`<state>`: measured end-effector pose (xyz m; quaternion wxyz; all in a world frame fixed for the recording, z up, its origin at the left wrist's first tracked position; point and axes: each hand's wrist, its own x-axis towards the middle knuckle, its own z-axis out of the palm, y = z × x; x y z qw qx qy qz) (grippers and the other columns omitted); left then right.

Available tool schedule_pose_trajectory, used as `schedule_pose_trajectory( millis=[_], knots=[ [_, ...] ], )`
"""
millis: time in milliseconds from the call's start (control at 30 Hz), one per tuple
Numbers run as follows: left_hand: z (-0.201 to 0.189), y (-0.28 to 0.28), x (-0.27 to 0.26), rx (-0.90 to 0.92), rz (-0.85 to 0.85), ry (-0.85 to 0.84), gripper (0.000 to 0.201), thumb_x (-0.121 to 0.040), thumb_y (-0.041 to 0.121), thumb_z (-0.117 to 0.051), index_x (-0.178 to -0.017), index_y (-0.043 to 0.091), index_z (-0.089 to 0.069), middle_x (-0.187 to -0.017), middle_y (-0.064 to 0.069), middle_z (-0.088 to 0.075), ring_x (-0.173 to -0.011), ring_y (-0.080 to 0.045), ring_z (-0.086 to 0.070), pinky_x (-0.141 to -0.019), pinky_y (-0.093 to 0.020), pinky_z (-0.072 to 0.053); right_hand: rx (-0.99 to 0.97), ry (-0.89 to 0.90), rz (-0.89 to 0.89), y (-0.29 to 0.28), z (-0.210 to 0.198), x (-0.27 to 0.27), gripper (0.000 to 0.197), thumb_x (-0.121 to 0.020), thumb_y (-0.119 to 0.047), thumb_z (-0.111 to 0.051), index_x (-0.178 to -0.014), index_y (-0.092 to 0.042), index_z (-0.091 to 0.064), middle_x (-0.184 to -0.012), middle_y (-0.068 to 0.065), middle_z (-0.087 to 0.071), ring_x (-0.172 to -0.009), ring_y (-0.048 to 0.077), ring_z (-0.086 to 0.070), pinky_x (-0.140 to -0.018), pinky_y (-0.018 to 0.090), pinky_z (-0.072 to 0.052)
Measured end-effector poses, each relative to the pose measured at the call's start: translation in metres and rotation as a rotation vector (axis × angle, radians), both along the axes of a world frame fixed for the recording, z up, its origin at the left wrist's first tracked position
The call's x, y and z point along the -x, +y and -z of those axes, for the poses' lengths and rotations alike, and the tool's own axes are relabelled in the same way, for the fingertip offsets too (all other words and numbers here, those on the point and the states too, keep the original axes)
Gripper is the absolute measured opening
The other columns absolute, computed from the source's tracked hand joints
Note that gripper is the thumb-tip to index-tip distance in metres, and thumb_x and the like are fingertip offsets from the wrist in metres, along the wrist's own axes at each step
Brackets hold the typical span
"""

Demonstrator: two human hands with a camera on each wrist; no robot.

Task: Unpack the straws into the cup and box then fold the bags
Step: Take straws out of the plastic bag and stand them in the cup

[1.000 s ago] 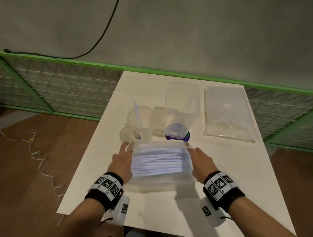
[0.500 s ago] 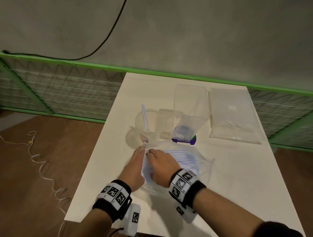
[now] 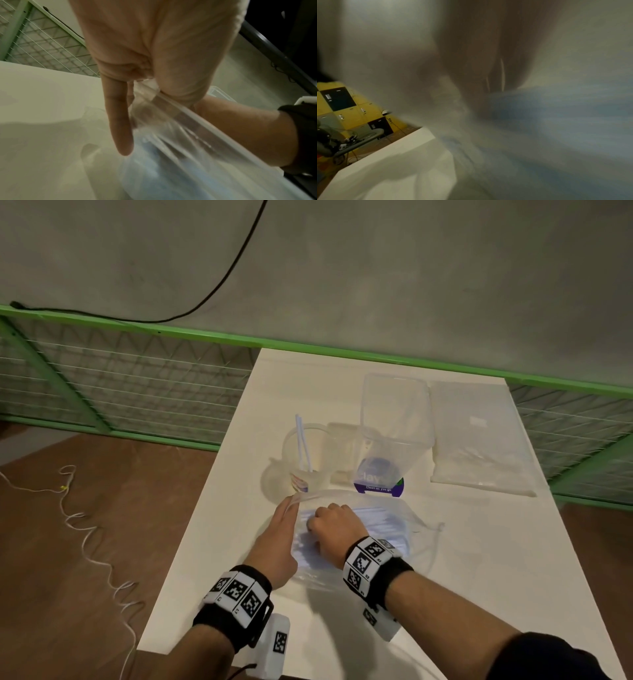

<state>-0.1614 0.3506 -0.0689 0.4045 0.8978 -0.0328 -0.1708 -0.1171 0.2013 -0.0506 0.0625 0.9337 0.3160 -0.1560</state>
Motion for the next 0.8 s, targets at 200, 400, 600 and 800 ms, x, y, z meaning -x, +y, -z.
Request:
schedule_pose_trajectory(
  millis=[200, 400, 600, 800],
  knots=[
    [-0.005, 0.000, 0.003, -0.004, -0.005, 0.012, 0.108, -0.070, -0.021, -0.044, -0.159, 0.029, -0.008, -0.165, 0.014, -0.002, -0.149, -0.012, -0.023, -0.114, -0.022, -0.029, -0.032, 0.012, -0.013, 0.001, -0.005, -0.002, 0.024, -0.095, -0.020, -0.047, -0.111, -0.008, -0.060, -0.108, 0.014, -0.064, -0.102, 0.035, -0.059, -0.087, 0.040, -0.037],
    [-0.006, 0.003, 0.003, -0.016, -0.002, 0.001, 0.105, -0.074, -0.020, -0.046, -0.158, 0.030, -0.008, -0.163, 0.018, -0.003, -0.146, -0.009, -0.027, -0.104, -0.014, -0.028, -0.067, 0.023, 0.041, -0.003, -0.003, -0.001, 0.030, -0.091, -0.027, -0.051, -0.113, -0.007, -0.058, -0.110, 0.014, -0.062, -0.105, 0.035, -0.056, -0.090, 0.040, -0.038],
    [-0.002, 0.006, 0.000, -0.029, 0.003, 0.013, 0.109, -0.072, -0.021, -0.045, -0.159, 0.031, -0.005, -0.164, 0.016, -0.001, -0.148, -0.011, -0.024, -0.108, -0.018, -0.030, -0.266, 0.035, 0.126, -0.023, -0.005, -0.002, 0.031, -0.091, -0.029, -0.049, -0.117, -0.012, -0.043, -0.108, 0.010, -0.066, -0.097, 0.034, -0.061, -0.081, 0.038, -0.041],
    [-0.003, 0.005, -0.003, -0.047, -0.004, 0.018, 0.109, -0.071, -0.022, -0.043, -0.159, 0.031, -0.006, -0.164, 0.017, -0.001, -0.148, -0.013, -0.026, -0.111, -0.021, -0.032, -0.730, -0.054, 0.297, -0.044, -0.052, -0.006, 0.043, -0.094, -0.053, -0.052, -0.066, -0.021, -0.044, -0.059, 0.007, -0.055, -0.057, 0.024, -0.051, -0.054, 0.033, -0.036]
  ],
)
